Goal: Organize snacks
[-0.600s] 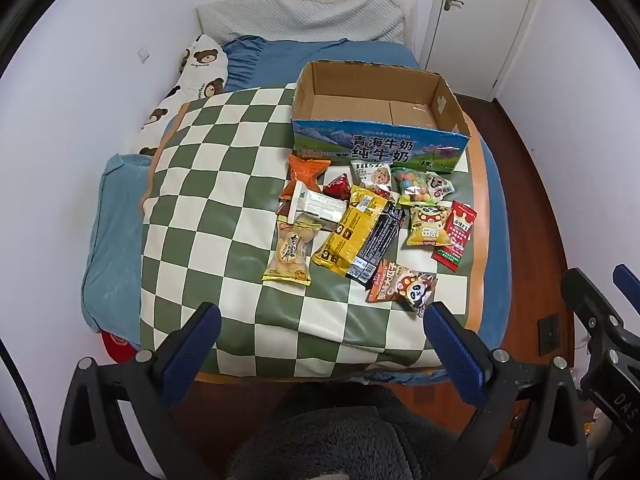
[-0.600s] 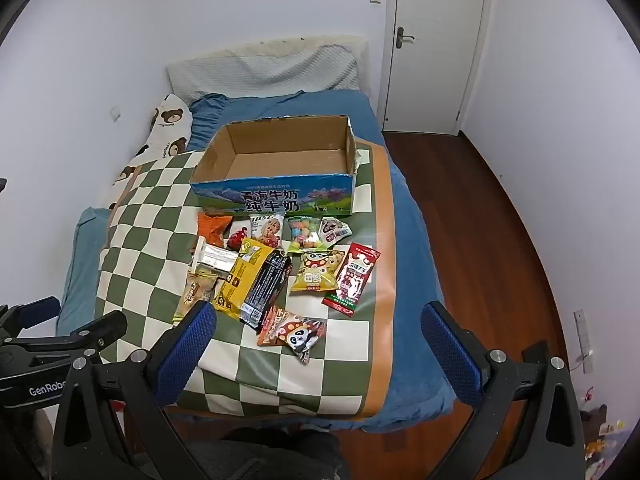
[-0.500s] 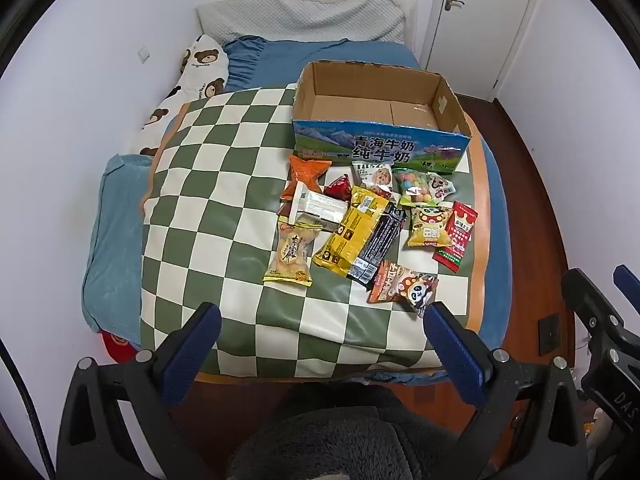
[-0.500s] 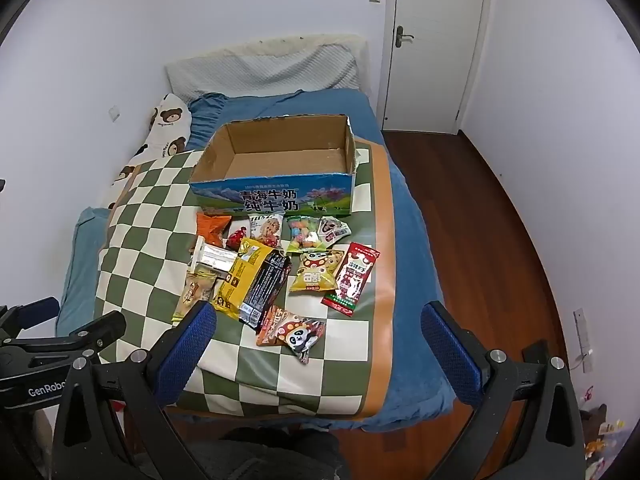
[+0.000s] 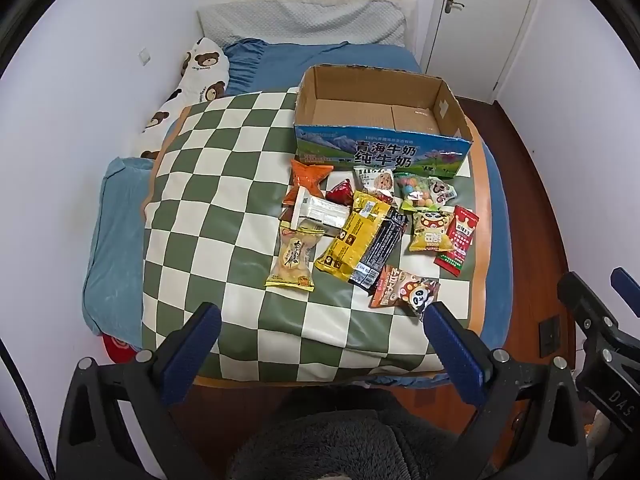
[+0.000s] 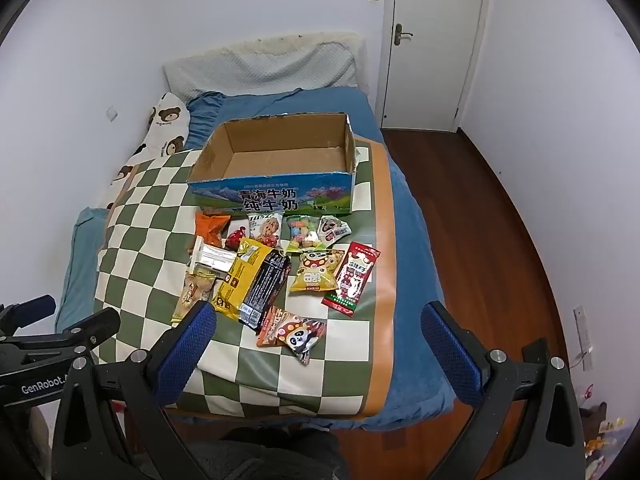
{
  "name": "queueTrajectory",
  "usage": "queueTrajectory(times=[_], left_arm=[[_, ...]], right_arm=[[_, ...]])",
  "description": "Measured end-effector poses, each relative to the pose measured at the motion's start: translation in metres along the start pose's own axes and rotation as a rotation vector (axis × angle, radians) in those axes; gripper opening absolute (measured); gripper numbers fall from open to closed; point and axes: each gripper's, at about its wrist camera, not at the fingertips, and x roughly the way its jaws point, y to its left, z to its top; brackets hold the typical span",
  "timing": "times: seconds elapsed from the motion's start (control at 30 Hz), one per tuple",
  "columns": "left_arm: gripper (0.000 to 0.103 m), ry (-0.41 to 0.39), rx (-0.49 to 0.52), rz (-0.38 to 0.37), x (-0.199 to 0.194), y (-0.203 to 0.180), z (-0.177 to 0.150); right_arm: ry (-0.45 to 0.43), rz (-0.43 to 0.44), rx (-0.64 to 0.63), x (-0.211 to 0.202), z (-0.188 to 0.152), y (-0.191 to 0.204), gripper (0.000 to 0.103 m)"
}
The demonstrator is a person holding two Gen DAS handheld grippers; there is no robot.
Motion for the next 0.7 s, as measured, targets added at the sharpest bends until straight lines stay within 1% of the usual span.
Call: queueTrajectory(times=[0.3, 0.7], left_arm=[[0.103, -0.004, 0.001, 0.008, 0.0002, -0.0002, 0.0052], [0.103, -0.005, 0.001, 0.005, -0.0028, 0.0006, 0.0044]], right_arm=[[-0.001, -0.001, -0.001, 0.0002, -0.0010, 0.0006, 0.103], [0.002, 0.003, -0.004, 0.0027, 0.0000, 0.0067, 0.103]])
